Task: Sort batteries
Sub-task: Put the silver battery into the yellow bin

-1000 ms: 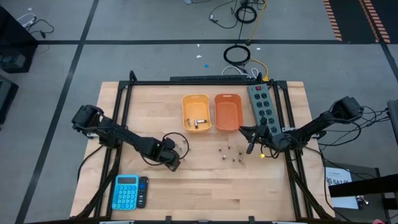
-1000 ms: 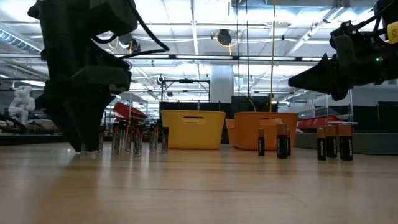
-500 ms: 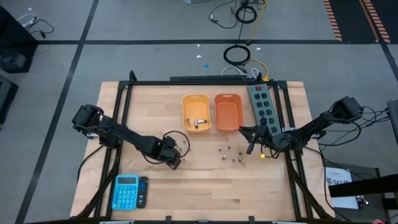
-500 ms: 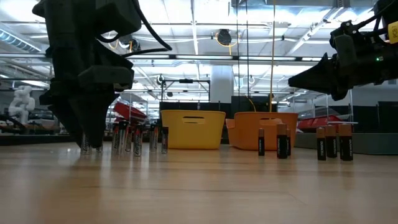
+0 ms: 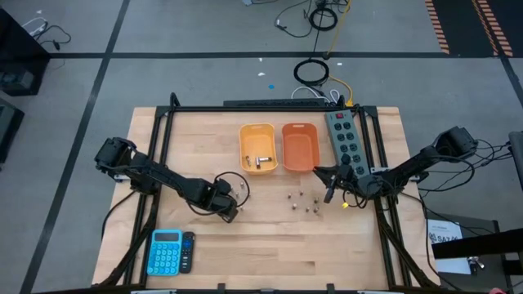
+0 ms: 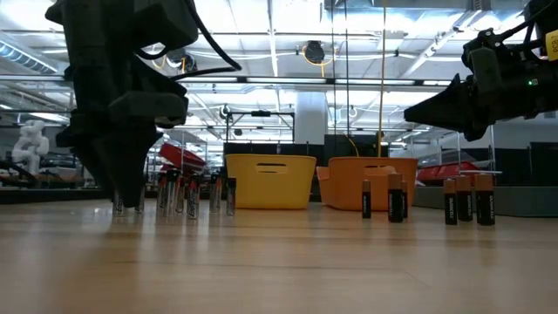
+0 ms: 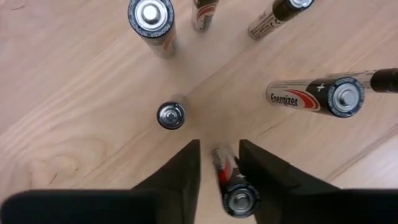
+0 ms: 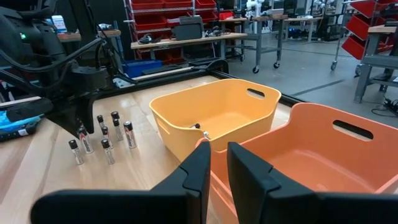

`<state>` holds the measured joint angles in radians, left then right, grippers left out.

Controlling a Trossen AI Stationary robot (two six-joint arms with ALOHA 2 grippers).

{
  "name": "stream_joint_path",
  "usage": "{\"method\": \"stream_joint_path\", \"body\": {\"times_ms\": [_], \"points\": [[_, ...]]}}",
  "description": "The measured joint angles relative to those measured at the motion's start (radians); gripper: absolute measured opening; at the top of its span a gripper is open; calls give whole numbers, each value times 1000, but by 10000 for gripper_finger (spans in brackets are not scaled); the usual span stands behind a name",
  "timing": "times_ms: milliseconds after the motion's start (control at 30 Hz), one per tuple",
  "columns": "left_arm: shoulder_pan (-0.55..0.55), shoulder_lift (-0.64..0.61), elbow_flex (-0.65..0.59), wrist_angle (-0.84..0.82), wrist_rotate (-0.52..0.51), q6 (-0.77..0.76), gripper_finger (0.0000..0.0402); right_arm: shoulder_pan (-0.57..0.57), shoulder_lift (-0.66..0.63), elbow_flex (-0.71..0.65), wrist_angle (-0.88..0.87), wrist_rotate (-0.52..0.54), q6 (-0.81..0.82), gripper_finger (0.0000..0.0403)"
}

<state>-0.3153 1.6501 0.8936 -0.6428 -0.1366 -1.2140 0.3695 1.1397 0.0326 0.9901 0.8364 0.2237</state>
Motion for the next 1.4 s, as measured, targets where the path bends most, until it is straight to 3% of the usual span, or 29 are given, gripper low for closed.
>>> {"method": "stream_joint_path", "body": {"times_ms": [167, 633, 867, 1100, 1233, 1400], "points": [[0, 0, 0, 9, 6, 39, 55, 0, 0, 0, 0, -1, 0, 47], [0, -4, 31, -30, 157, 176, 56, 0, 0, 0, -4, -2, 16, 47], [22, -92, 77, 19, 195, 308, 56, 0, 1, 0, -59, 4, 62, 47], [91, -196, 79, 173, 48, 520, 56, 4, 2, 0, -60, 2, 87, 47], [140, -192, 79, 260, -46, 701, 56, 25, 6, 0, -60, 3, 103, 47], [223, -153, 78, 387, -68, 909, 56, 56, 13, 0, -59, 46, 147, 47]]}}
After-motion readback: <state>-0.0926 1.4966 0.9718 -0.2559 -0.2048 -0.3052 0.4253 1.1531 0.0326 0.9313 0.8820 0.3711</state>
